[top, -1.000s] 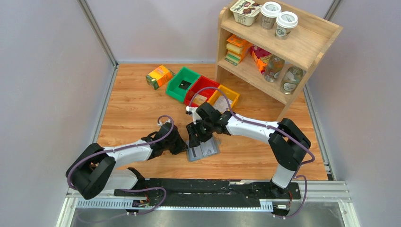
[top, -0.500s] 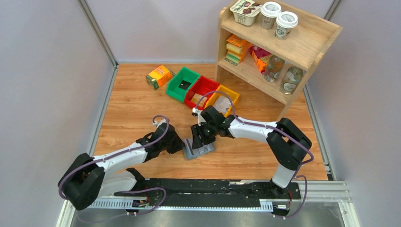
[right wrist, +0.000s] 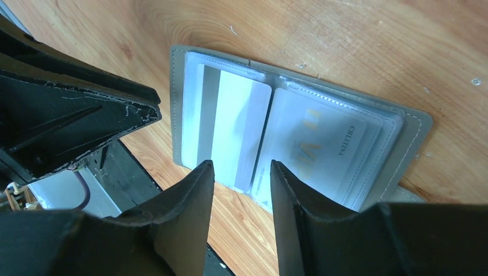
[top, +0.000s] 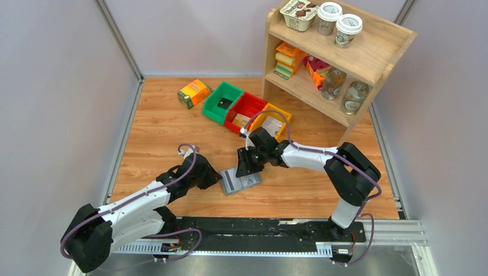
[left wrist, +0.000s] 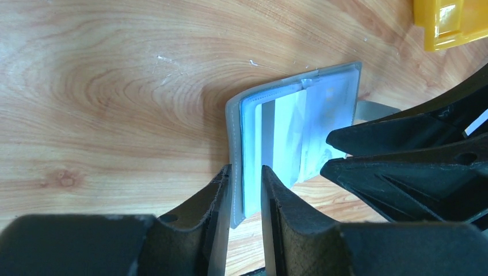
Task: Take the credit cards out of the card holder
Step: Remove the credit card from the card holder.
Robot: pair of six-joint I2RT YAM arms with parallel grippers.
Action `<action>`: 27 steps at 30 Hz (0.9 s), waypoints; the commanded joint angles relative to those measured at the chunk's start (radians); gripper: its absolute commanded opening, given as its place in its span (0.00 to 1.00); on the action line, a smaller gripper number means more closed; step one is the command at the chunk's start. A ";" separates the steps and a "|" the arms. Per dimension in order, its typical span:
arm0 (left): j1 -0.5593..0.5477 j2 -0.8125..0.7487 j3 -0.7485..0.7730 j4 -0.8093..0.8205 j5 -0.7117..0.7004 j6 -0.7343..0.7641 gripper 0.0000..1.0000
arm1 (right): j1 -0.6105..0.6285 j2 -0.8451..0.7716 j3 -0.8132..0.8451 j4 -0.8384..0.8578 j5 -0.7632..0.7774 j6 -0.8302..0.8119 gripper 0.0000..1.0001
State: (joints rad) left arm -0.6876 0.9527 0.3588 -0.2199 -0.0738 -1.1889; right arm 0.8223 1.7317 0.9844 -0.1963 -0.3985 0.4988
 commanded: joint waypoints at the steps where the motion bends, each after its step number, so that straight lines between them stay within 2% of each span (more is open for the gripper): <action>1: -0.001 -0.046 0.035 -0.059 -0.006 -0.011 0.29 | 0.005 0.003 -0.004 0.067 -0.011 0.027 0.42; 2: -0.001 -0.061 0.051 -0.073 -0.003 -0.005 0.26 | 0.005 0.009 -0.001 0.069 -0.013 0.029 0.42; 7: -0.001 -0.071 0.063 -0.033 0.005 -0.003 0.23 | 0.003 0.035 0.002 0.078 -0.014 0.038 0.41; 13: -0.001 0.147 0.086 0.106 0.120 0.012 0.16 | 0.001 0.051 0.002 0.084 -0.016 0.044 0.41; 17: -0.001 0.236 0.066 0.175 0.138 -0.014 0.13 | 0.001 0.058 -0.003 0.083 -0.008 0.050 0.41; 27: 0.002 0.270 -0.049 0.249 0.124 -0.115 0.08 | -0.009 0.084 -0.009 0.081 -0.014 0.067 0.41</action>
State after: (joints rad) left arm -0.6872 1.2201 0.3626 0.0177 0.0597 -1.2549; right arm 0.8192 1.7870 0.9806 -0.1436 -0.4049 0.5541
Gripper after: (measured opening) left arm 0.083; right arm 0.410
